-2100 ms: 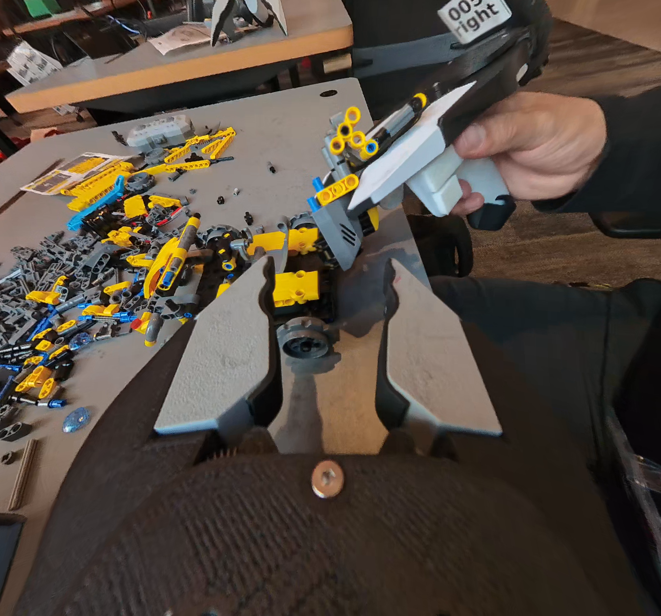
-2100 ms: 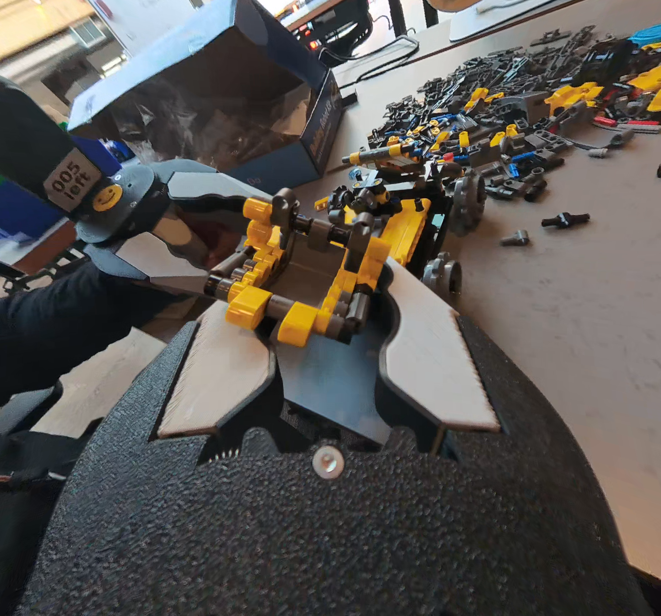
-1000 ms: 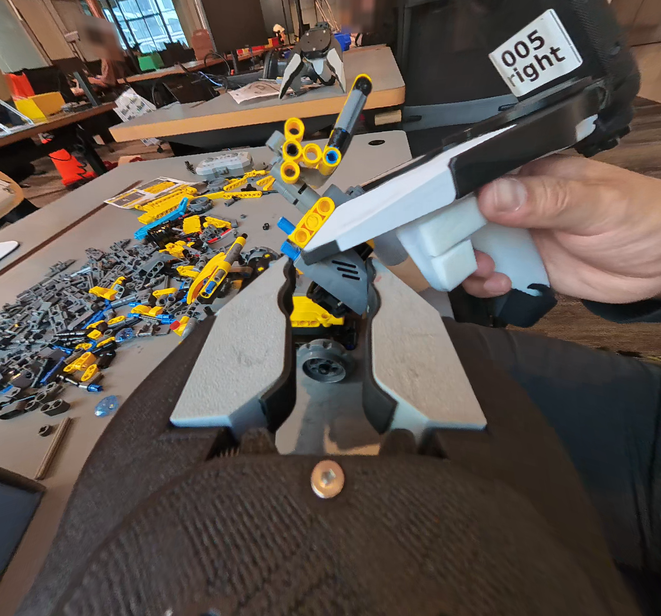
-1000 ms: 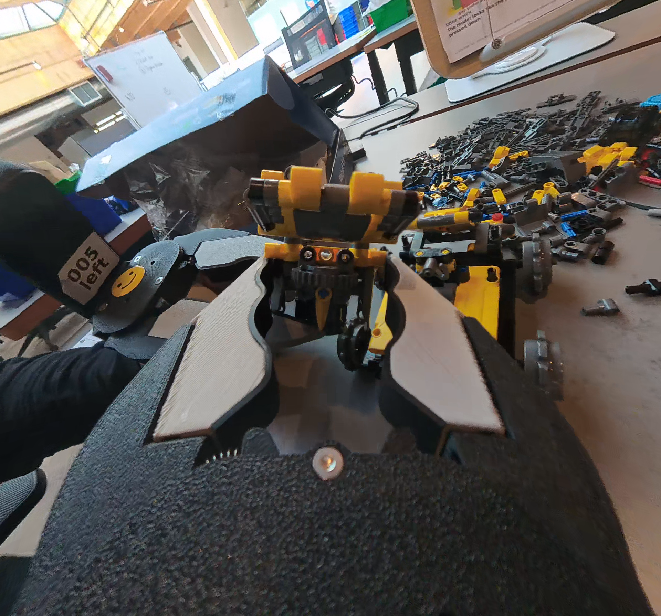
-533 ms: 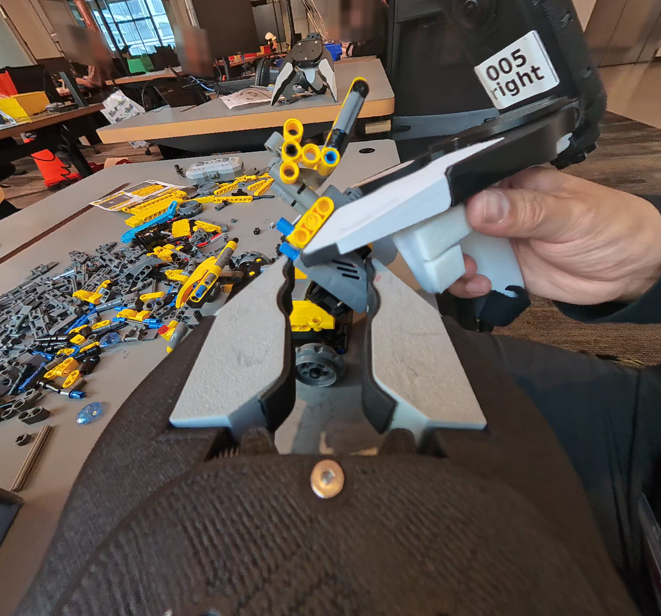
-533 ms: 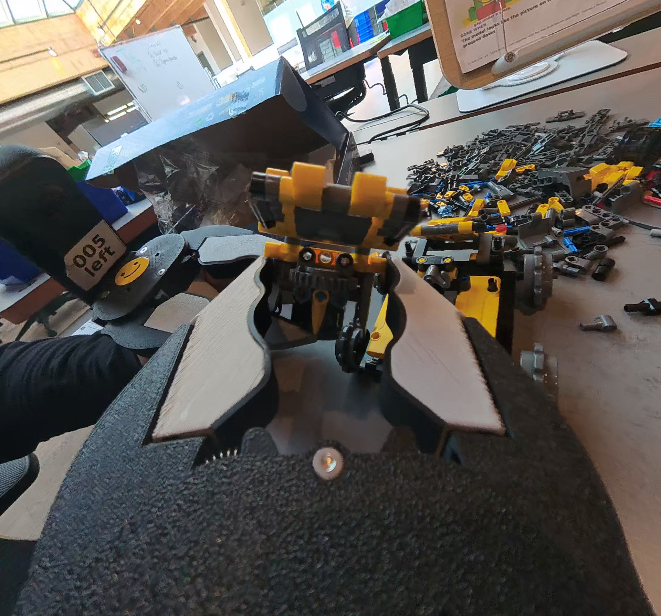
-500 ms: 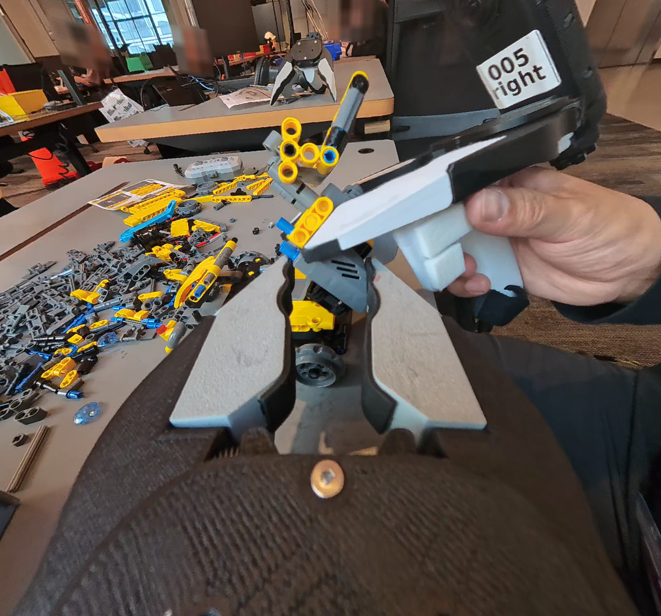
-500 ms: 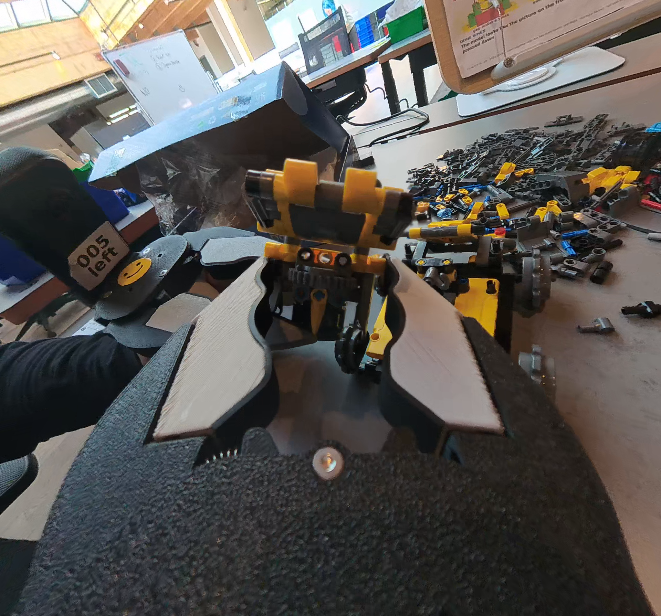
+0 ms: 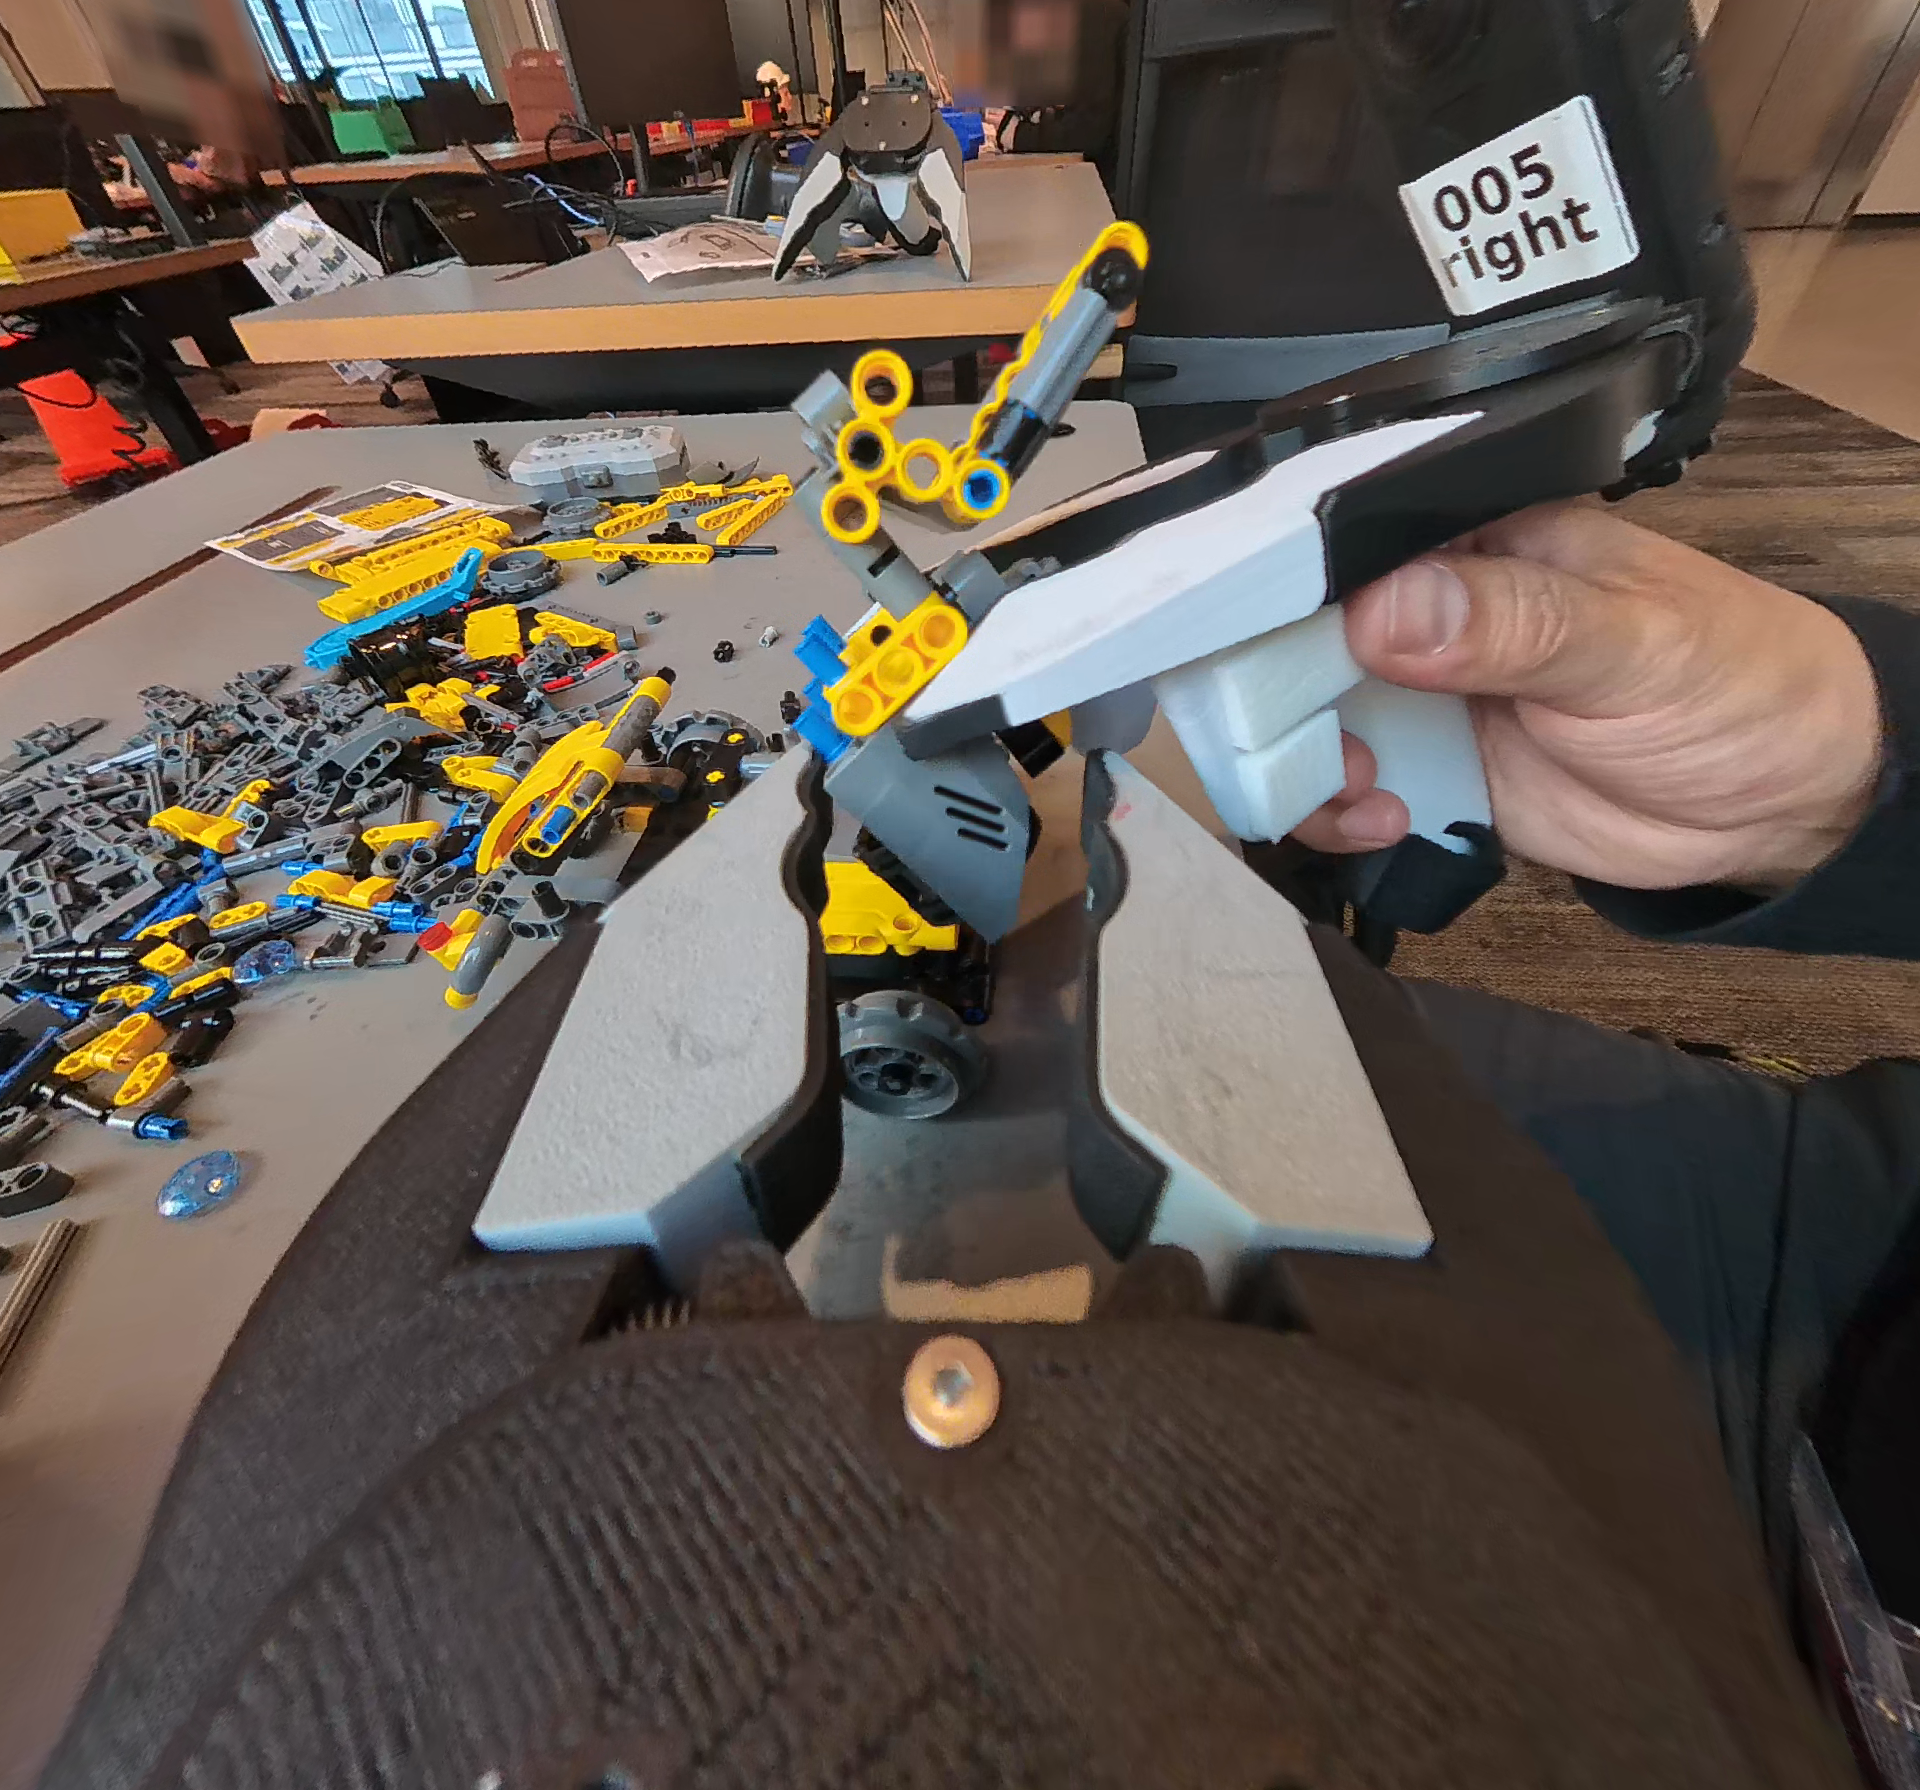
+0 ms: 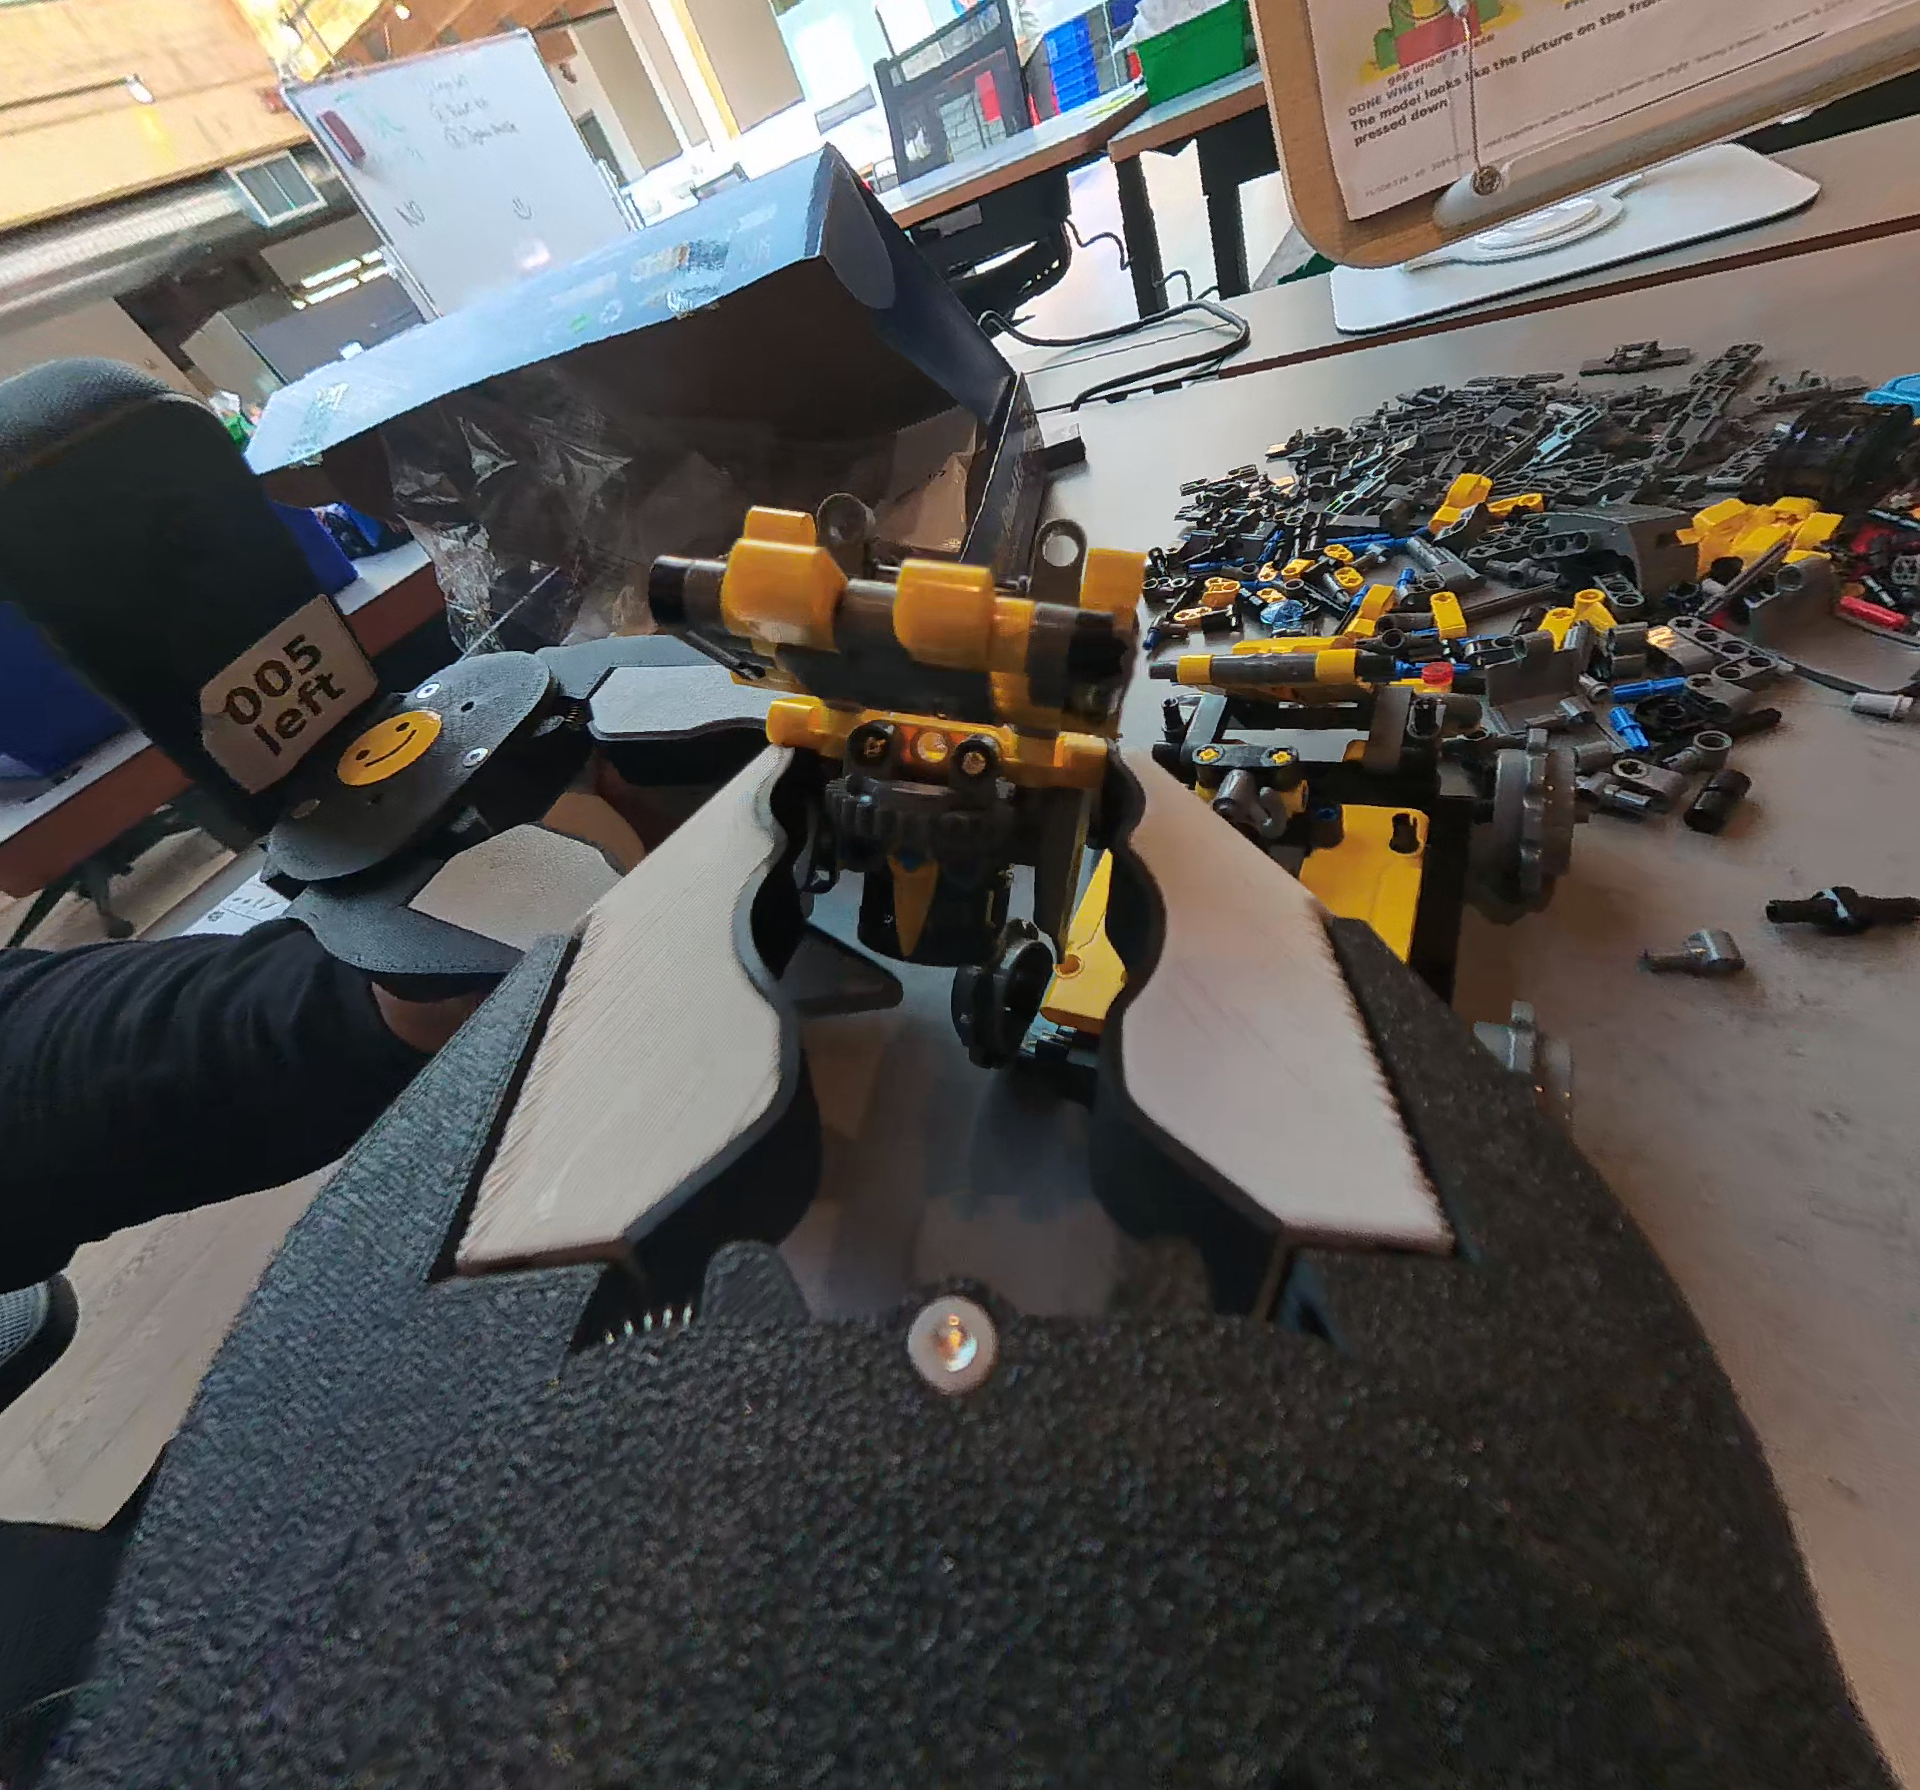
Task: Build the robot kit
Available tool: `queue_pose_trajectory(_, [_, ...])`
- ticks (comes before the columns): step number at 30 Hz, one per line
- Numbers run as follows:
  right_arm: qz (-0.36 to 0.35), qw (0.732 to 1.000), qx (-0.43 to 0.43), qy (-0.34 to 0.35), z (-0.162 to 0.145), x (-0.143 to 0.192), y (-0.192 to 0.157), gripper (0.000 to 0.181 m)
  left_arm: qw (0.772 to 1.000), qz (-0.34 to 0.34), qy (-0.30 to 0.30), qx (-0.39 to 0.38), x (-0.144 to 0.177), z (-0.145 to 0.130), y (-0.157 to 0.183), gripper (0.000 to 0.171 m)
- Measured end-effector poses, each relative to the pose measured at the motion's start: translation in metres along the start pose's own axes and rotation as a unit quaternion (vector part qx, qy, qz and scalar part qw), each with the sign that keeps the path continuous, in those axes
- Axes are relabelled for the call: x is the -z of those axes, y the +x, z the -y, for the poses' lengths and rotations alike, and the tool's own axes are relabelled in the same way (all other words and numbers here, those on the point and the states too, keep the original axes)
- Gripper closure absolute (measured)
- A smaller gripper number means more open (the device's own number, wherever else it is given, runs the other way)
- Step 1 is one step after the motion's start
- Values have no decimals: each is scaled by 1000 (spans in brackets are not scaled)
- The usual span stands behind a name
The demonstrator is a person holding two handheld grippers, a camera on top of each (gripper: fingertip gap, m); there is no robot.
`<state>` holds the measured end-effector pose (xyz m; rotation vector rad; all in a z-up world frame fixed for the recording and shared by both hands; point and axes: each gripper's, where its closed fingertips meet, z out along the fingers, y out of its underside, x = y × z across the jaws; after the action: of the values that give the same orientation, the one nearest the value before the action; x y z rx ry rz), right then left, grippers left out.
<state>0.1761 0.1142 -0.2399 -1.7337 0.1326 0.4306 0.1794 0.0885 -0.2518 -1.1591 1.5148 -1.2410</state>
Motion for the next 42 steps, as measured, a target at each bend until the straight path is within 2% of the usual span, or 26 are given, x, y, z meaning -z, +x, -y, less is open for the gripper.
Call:
queue_pose_trajectory(1, [1,1000,-1,-1,0,0,0,126,1000,4,-1,1,0,0,-1,130])
queue_pose_trajectory(8, [-1,1000,-2,3,-1,0,0,126,1000,0,-5,-2,1,-2,-2,131])
queue_pose_trajectory(17, [12,1000,14,17,2,1,-6,124,1000,13,22,-18,5,9,-3,139])
queue_pose_trajectory(31, [2,998,46,38,7,3,-6,125,999,-6,27,18,5,10,-3,139])
queue_pose_trajectory(36, [-1,999,28,47,9,2,-5,124,998,-6,34,47,4,11,-4,139])
queue_pose_trajectory(38, [1,999,15,50,9,0,-4,117,998,0,29,59,2,10,-5,139])
queue_pose_trajectory(42, [6,998,-29,61,11,-1,0,118,999,14,17,36,-2,6,-2,139])
